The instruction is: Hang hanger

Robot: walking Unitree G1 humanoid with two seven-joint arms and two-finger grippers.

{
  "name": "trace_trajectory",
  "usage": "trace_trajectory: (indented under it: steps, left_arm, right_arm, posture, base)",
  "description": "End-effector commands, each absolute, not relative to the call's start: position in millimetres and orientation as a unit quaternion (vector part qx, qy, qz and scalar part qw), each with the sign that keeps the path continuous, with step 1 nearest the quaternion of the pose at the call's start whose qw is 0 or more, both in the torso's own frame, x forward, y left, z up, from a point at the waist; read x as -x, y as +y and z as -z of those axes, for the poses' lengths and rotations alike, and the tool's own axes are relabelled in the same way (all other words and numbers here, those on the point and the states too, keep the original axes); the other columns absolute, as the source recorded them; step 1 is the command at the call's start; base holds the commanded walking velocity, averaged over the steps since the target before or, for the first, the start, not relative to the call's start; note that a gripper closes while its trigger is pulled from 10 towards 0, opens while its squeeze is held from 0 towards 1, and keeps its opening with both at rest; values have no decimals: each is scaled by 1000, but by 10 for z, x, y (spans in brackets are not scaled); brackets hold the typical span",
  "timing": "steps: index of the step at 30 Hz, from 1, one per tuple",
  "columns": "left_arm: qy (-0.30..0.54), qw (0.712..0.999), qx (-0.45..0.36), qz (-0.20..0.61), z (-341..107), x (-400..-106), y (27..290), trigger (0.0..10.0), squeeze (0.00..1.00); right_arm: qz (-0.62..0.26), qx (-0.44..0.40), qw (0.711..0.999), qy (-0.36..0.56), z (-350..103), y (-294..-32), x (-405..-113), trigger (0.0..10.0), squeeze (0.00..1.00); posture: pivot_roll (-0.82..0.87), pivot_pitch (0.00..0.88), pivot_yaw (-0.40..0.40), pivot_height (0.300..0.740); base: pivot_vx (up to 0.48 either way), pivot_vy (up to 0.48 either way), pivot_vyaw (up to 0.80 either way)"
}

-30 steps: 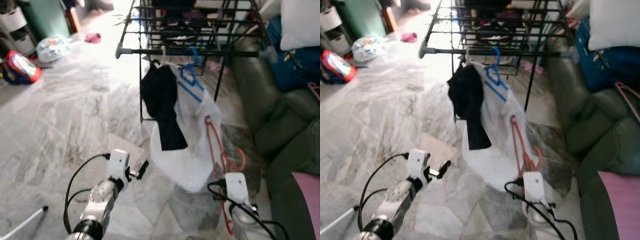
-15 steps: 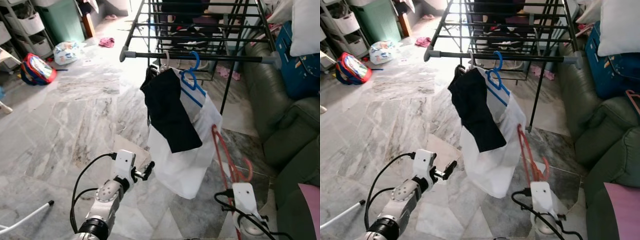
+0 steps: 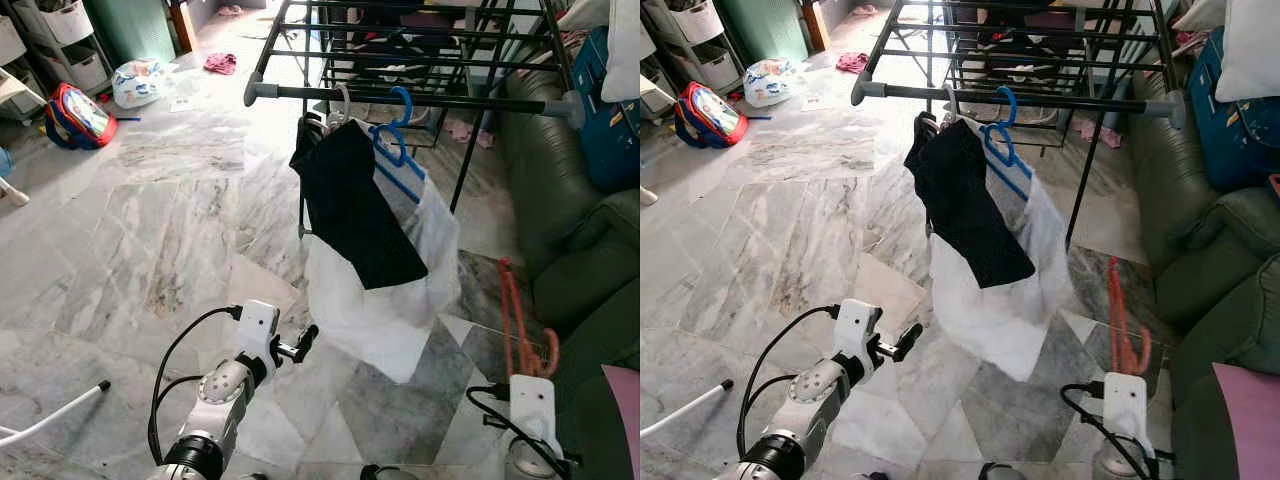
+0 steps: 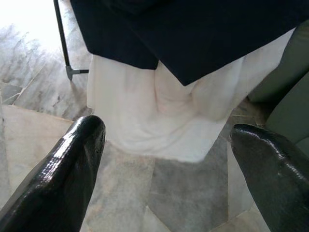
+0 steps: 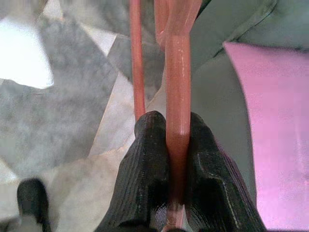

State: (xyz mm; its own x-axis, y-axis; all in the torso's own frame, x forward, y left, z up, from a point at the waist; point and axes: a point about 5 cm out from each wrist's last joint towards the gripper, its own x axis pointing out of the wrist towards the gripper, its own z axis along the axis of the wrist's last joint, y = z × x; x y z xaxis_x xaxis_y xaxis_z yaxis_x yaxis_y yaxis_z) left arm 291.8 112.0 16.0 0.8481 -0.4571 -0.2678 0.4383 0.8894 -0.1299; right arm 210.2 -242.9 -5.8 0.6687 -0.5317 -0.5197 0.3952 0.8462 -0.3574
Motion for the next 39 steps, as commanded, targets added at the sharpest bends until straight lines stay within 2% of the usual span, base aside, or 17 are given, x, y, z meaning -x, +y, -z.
trace_trajectory:
  steps: [1,13,29,39]
  left_arm:
    - [147,961,33,233,-156,-2910,1157,10000,0]
    - [141,961,35,237,-170,-2912,1166,10000,0]
    - [143,961,33,235,-161,-2912,1175,10000,0]
    - [144,960,33,236,-154,-2905,1169,10000,0]
  right_arm:
    - [252,114,919,281,-58,-2429,-2197,10000,0]
    - [214,79,937,266,-85,-2296,-2339,10000,0]
    - [202,75,938,270,-67,-2264,-2362,10000,0]
    - [185,79,941,273,-58,-2230,-2393,10000,0]
  posture:
    - [-99,161,18,740]
    - [-94,158,18,740]
    - [-90,154,15,740]
    - [-86,149,11,740]
  base:
    - [0,0,0]
    - [206,0,0]
    - [309,0,-526]
    - [308,0,0]
